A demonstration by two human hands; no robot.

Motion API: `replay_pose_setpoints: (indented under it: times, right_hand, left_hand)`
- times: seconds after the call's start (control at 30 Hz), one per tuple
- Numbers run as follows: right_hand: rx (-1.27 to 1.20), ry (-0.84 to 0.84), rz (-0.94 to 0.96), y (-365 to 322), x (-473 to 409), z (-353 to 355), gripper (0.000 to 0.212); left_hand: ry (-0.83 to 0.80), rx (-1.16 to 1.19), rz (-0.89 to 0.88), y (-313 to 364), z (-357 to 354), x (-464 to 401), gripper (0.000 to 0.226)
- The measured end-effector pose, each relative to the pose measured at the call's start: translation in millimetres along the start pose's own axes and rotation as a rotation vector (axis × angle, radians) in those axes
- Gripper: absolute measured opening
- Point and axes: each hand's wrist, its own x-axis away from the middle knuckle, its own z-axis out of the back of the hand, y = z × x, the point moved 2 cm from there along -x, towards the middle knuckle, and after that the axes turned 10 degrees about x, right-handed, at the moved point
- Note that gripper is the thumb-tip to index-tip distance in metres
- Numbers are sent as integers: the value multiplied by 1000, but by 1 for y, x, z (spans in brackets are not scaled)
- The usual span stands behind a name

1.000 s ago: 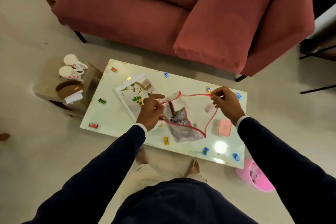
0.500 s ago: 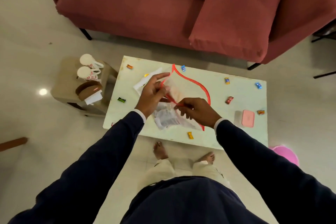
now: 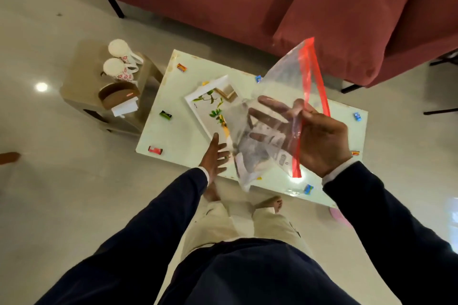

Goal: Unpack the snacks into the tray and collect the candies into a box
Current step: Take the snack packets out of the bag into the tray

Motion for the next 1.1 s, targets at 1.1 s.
replay_pose_setpoints:
  times: [1.1]
  right_hand:
    - [1147, 412, -349, 21, -6, 71, 90]
  left_hand:
    - [-408, -7, -263, 35, -23, 3, 89]
